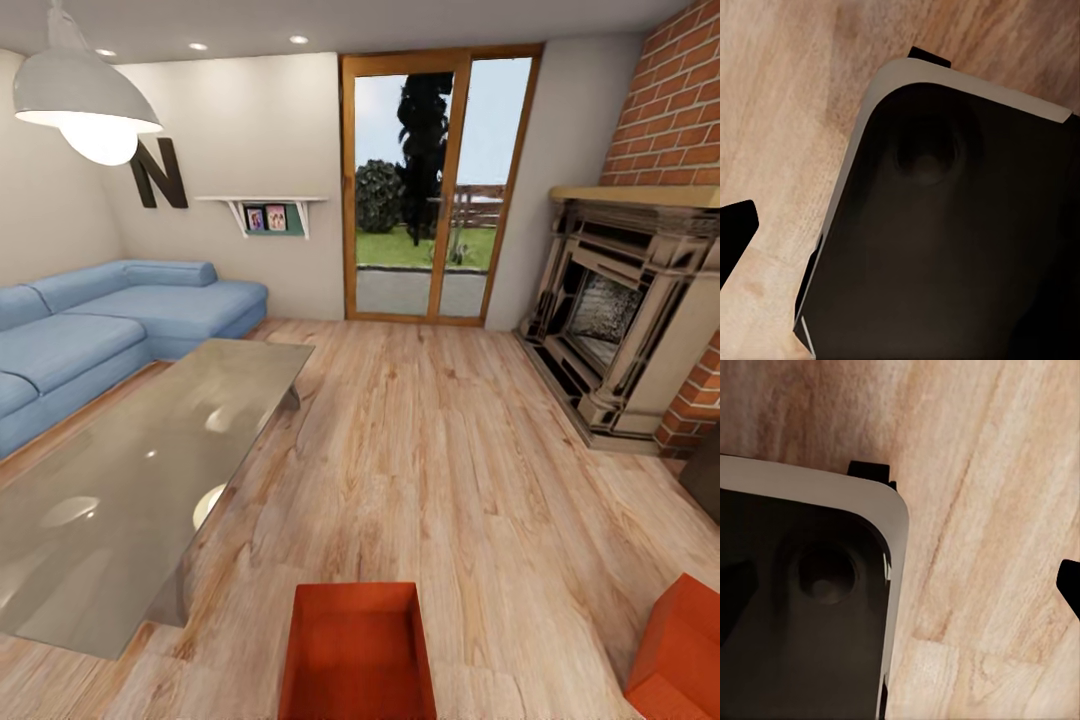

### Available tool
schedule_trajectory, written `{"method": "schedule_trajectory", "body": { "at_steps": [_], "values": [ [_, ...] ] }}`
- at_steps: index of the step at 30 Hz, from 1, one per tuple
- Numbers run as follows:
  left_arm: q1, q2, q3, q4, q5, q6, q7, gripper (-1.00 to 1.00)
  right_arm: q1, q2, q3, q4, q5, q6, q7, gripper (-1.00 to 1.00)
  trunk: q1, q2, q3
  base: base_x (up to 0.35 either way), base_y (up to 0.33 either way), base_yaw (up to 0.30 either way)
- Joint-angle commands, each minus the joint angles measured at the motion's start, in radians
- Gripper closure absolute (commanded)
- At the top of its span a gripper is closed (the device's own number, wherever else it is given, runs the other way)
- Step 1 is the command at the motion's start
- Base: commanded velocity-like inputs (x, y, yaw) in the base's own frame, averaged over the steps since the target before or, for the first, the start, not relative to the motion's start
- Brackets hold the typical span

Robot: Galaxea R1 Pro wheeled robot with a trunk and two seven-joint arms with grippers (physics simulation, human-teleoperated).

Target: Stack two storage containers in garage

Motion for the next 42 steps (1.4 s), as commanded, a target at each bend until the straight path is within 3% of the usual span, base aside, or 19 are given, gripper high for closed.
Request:
{"method": "schedule_trajectory", "body": {
  "at_steps": [1,42],
  "values": [
    [0.0,0.0,0.004,-0.001,-0.001,-0.001,0.001,-1.0,-0.001,0.0,0.007,0.003,-0.01,-0.006,0.005,-1.0,0.0,0.0,-0.002,0.0,0.0,0.0],
    [0.0,0.0,0.004,-0.001,-0.001,-0.001,0.001,-1.0,-0.001,0.001,0.007,0.003,-0.01,-0.007,0.005,-1.0,0.0,0.0,-0.069,0.0,0.0,0.0]
  ]
}}
